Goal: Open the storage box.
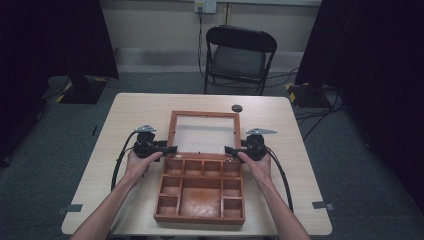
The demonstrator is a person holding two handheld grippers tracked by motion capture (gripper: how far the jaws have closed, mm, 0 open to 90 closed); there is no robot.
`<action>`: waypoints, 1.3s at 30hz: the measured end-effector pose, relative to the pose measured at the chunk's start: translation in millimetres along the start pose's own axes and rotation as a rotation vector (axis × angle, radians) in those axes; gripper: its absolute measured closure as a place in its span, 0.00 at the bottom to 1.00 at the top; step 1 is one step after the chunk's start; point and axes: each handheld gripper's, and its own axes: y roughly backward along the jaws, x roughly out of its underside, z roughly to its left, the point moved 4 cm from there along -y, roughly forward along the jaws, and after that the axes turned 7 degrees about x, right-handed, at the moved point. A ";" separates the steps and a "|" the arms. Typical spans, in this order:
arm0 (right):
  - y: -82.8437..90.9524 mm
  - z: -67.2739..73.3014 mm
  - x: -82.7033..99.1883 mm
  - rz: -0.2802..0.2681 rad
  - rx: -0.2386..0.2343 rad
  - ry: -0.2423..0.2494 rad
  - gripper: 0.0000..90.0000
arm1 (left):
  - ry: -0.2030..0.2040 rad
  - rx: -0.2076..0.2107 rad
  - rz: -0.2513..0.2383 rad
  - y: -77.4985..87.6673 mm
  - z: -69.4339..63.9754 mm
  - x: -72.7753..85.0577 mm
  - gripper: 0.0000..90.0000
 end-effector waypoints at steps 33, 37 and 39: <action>19.6 -4.6 -0.2 0.022 -0.015 -0.026 0.22 | -0.047 -0.041 -0.012 16.4 -9.9 -1.8 0.35; 36.0 -8.9 0.3 0.013 0.004 -0.023 0.19 | -0.051 -0.068 -0.007 24.6 -9.8 0.1 0.31; 39.5 -9.7 1.0 0.012 0.008 -0.023 0.17 | -0.064 -0.081 0.001 30.1 -10.2 2.0 0.30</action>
